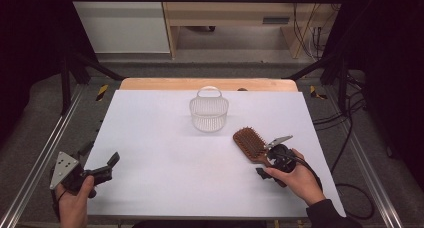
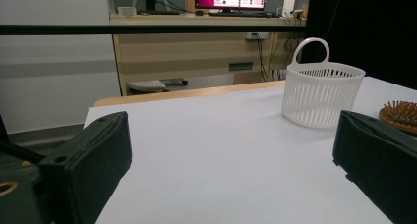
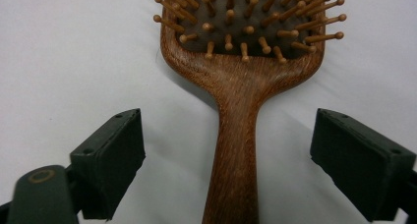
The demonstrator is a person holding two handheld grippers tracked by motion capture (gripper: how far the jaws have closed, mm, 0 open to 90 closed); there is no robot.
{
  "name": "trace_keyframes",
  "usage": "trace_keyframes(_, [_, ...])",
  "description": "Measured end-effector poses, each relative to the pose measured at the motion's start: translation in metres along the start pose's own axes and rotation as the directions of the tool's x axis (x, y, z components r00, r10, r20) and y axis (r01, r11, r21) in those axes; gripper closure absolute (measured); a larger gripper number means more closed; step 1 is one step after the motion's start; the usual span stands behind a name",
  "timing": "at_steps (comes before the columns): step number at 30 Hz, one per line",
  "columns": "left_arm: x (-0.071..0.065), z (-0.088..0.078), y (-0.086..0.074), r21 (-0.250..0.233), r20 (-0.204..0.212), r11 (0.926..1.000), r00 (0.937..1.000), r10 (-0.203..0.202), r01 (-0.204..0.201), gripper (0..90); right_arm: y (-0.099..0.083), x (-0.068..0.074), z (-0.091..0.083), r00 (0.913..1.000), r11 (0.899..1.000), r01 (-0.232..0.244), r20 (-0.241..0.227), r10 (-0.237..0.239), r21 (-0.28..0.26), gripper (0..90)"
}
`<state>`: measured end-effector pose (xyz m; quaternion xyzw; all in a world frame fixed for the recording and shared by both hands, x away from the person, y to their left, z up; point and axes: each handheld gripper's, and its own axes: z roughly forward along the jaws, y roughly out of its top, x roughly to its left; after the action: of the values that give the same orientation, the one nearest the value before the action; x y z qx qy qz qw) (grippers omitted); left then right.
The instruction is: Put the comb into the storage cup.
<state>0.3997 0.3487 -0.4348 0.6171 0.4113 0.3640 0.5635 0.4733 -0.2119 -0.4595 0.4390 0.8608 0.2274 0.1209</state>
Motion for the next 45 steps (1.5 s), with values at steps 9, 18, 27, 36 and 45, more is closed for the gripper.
trace_keyframes(9, [-0.002, 0.002, 0.0, 0.011, -0.001, 0.9999, 0.9999, 0.011, -0.011, 1.4, 0.006, -0.001, 0.0, 1.0, 0.999, 0.004, -0.006, -0.004, 0.042, 30.3])
trace_keyframes(18, [-0.003, 0.004, -0.001, 0.022, -0.006, 0.9996, 0.9998, 0.017, -0.017, 1.4, 0.012, -0.003, 0.0, 1.0, 0.996, -0.001, -0.008, 0.001, 0.084, 51.5])
trace_keyframes(27, [-0.003, 0.004, 0.0, 0.021, -0.005, 0.9996, 0.9998, 0.017, -0.017, 1.4, 0.014, -0.004, 0.002, 1.0, 0.994, 0.0, 0.001, 0.0, 0.106, 62.1])
trace_keyframes(36, [-0.004, 0.004, 0.0, 0.019, -0.003, 0.9997, 0.9998, 0.018, -0.018, 1.4, 0.015, -0.004, 0.002, 0.9999, 0.993, -0.009, 0.008, 0.008, 0.115, 68.4])
trace_keyframes(45, [-0.004, 0.004, 0.001, 0.016, 0.001, 0.9996, 0.9997, 0.023, -0.023, 1.4, 0.018, -0.002, 0.004, 0.9998, 0.991, -0.001, 0.021, -0.002, 0.131, 72.6])
